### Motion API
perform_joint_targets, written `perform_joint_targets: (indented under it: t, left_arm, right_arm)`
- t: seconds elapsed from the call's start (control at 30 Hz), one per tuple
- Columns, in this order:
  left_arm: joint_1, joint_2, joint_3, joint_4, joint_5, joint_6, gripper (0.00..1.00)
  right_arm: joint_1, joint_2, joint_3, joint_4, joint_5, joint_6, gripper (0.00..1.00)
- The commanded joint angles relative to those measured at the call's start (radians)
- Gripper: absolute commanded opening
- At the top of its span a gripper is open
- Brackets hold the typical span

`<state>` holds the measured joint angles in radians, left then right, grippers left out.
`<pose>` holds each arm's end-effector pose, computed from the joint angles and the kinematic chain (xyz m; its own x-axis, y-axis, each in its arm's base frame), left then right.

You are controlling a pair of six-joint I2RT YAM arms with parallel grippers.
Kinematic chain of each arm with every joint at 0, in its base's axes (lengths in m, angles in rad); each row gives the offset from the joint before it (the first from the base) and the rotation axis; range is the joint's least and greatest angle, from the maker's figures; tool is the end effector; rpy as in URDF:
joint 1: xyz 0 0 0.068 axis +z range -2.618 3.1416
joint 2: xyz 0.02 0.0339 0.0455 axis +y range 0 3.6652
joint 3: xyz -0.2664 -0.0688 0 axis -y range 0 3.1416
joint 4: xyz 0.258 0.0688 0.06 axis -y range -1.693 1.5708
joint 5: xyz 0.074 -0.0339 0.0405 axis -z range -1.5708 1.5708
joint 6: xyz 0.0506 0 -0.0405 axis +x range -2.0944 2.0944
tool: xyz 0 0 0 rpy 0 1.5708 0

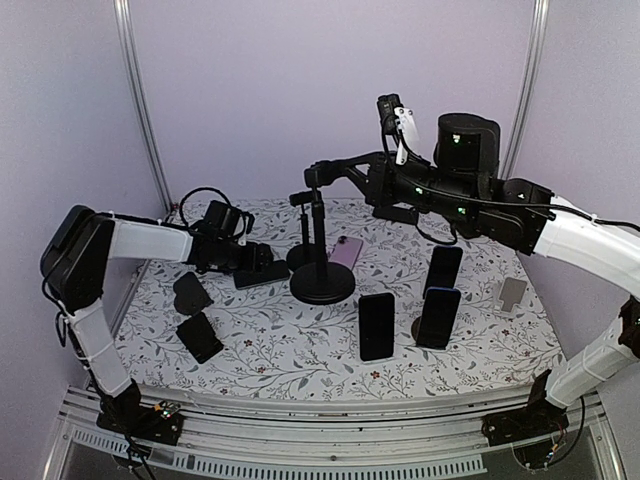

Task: Place the phone on the phone stand
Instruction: Move the phone to the center of the board.

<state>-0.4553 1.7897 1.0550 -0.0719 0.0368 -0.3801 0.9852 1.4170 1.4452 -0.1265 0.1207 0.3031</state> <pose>0.3546 -0.1757 0.1552 -0.7736 -0.0340 -0.6327 0.1887 0.9408 -0.2814 0.2035 0.2958 0.4318 -0.2789 0.1155 -0.9533 -0.7102 0.6434 0.2858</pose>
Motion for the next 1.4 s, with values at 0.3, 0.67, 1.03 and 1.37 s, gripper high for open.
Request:
perform_joint_targets:
  t: [0.3, 0.67, 1.03, 1.37]
  left_arm:
    - [0.061, 0.277, 0.223, -0.131, -0.003, 0.082, 0.82]
    - [0.033, 0.272, 0.169, -0.134, 0.049, 0.05, 0.82]
    - [-0.055, 0.125, -0.032, -0.067, 0.007, -0.001, 0.82]
    - [-0.101, 0.258, 0.091, -0.219, -0.176, 0.065, 0.87]
  right_arm:
    - [-0.001, -0.063, -0.017, 0.064, -0.01, 0.017, 0.01]
    - [-0.001, -0.068, -0.033, 0.07, -0.003, 0.014, 0.01]
    - [-0.001, -0.071, -0.049, 0.089, -0.01, 0.019, 0.02]
    - [-0.002, -0.07, -0.054, 0.096, -0.018, 0.024, 0.01]
